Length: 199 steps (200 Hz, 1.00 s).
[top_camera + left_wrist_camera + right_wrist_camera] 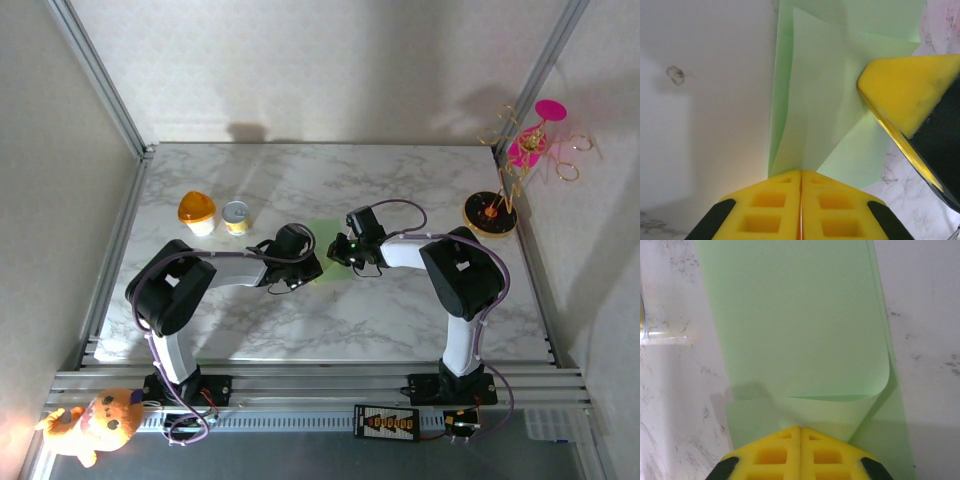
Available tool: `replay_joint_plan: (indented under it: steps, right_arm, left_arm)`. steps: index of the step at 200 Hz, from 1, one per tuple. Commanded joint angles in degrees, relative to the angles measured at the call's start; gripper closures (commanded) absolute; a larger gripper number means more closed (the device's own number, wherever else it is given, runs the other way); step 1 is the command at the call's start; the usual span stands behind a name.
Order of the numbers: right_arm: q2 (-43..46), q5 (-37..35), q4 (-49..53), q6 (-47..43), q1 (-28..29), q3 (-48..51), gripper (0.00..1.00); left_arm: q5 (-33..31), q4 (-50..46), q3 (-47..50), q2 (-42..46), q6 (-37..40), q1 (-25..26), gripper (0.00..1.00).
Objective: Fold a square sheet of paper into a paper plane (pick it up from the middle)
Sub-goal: Fold the triangle a second time at the center of the table.
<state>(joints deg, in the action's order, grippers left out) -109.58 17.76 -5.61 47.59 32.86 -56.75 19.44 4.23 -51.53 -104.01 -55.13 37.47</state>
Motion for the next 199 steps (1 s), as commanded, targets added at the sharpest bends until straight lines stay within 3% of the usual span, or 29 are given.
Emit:
replay_joint_plan:
  steps: [1,50,151,199]
  right_arm:
    - [-2.8,-3.5,7.7,0.4,-0.6,2.6,0.97]
    - [-2.3,-2.3,6.6,0.1,-0.6,3.0,0.98]
    - [2.5,9.4,0.3,-7.5,-0.3,2.8,0.97]
    - [0.8,5.4,4.1,-8.1,-0.5,0.8,0.97]
  left_arm:
    - [-2.0,-2.7,-0.7,-1.2,1.1,0.5,0.92]
    - [-1.9,-3.7,0.2,-1.5,1.5,0.5,0.93]
    - [-2.1,-5.9,-0.8,-2.0,3.5,0.5,0.97]
    - [-2.5,-7.1,-0.9,-2.0,4.1,0.5,0.97]
